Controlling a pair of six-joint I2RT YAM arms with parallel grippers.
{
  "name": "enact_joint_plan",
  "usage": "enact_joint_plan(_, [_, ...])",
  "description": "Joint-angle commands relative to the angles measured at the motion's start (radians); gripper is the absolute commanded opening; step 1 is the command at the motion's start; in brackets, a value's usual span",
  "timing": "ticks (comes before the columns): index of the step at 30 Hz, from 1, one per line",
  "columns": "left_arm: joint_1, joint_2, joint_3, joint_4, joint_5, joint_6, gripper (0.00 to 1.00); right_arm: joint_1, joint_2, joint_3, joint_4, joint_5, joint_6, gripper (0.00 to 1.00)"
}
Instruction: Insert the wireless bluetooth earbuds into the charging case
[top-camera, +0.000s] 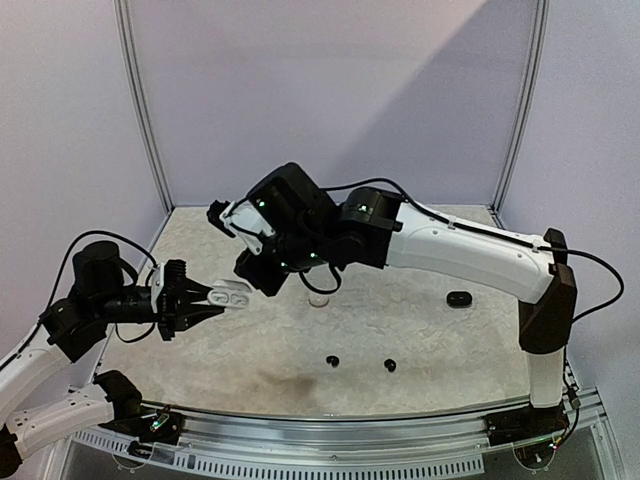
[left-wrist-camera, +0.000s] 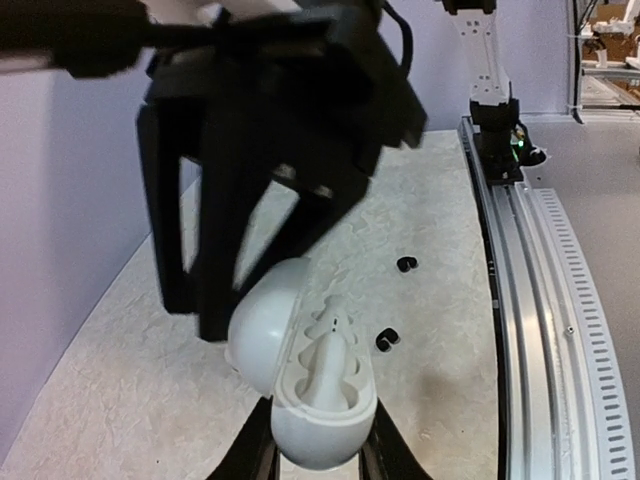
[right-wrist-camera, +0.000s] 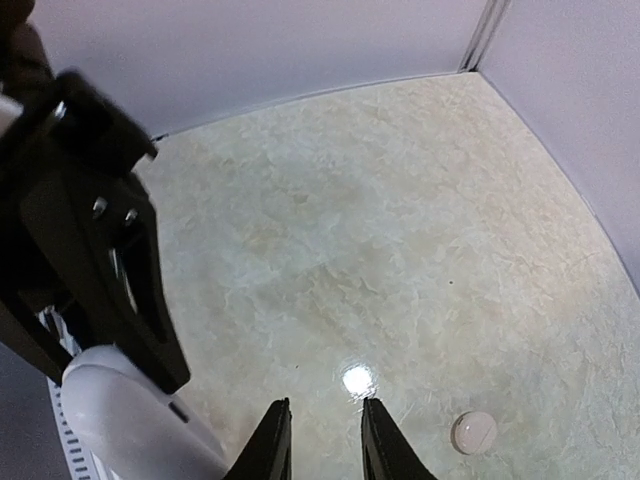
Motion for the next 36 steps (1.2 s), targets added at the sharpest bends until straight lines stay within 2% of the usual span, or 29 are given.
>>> enact_joint_plan(1, [-0.014,0.006,0.005,0.051,-0.043,-0.039,0.00,0.046,0.009,-0.023,-0.060,-0.065,-0.074,0.25])
enact_joint_plan(7, [-0.013,0.027,-0.007,0.071,-0.087,-0.093,0.00,0.048,-0.104,-0.150,0.000,-0.030,-0.084,0.23])
enact_joint_plan(10, [-0.013,0.032,-0.006,0.081,-0.082,-0.118,0.00,0.039,-0.129,-0.160,-0.030,0.013,-0.102,0.29])
enact_joint_plan(11, [-0.013,0.033,-0.005,0.085,-0.073,-0.131,0.00,0.024,-0.137,-0.164,-0.043,0.002,-0.102,0.34])
enact_joint_plan(13, [-0.012,0.033,-0.005,0.102,-0.042,-0.174,0.00,-0.023,-0.157,-0.196,-0.052,-0.104,-0.083,0.53])
enact_joint_plan(15, [-0.011,0.034,-0.009,0.136,0.016,-0.225,0.00,-0.059,-0.192,-0.252,-0.015,-0.212,-0.062,0.79])
enact_joint_plan(16, [-0.012,0.034,-0.014,0.156,0.048,-0.254,0.00,-0.060,-0.210,-0.279,0.009,-0.239,-0.070,0.85])
enact_joint_plan(19, [-0.011,0.041,-0.028,0.221,0.094,-0.333,0.00,-0.060,-0.244,-0.334,0.086,-0.362,-0.155,0.86])
enact_joint_plan(22, [-0.011,0.056,-0.029,0.231,0.104,-0.333,0.00,-0.060,-0.231,-0.320,0.107,-0.423,-0.219,0.83])
enact_joint_plan(26, [-0.012,0.092,-0.028,0.305,0.096,-0.346,0.00,-0.060,-0.160,-0.236,0.115,-0.460,-0.236,0.73])
enact_joint_plan(27, [-0.013,0.103,-0.031,0.326,0.095,-0.358,0.00,-0.059,-0.146,-0.216,0.111,-0.465,-0.241,0.67])
enact_joint_plan(30, [-0.014,0.132,-0.029,0.369,0.095,-0.378,0.00,-0.062,-0.111,-0.189,0.096,-0.462,-0.258,0.40])
enact_joint_plan(36, [-0.014,0.184,-0.017,0.433,0.102,-0.403,0.00,-0.082,-0.098,-0.179,0.079,-0.465,-0.262,0.16])
